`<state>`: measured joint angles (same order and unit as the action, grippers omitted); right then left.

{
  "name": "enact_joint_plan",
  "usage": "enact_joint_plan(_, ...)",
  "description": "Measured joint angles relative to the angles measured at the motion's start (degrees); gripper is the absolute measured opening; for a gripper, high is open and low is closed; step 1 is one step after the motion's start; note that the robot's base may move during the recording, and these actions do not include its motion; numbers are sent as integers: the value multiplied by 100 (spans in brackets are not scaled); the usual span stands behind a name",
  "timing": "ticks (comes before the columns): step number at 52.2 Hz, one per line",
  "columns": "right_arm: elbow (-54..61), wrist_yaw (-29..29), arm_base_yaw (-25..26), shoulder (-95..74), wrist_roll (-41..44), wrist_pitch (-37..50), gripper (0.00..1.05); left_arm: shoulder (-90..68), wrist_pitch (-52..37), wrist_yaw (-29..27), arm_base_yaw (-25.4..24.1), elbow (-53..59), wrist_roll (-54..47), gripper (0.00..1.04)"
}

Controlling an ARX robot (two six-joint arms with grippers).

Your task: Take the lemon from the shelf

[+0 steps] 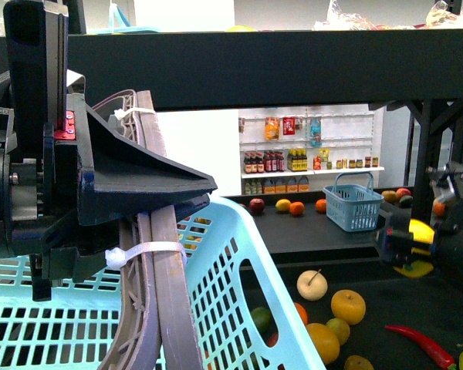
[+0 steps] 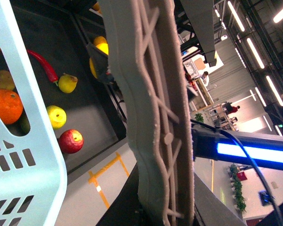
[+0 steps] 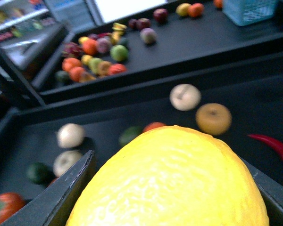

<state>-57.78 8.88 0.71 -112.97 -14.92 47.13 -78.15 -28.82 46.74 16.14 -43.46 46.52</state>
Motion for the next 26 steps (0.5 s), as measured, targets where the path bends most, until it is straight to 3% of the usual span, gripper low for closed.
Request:
enact_joint_plan(12, 573, 1681, -221, 1126, -1189, 413, 75, 0, 0, 0, 0, 0, 0, 10)
enact_joint_plan(26, 1016, 2686, -750, 1357, -1851, 1123, 75, 0, 0, 15, 0, 0, 4, 10)
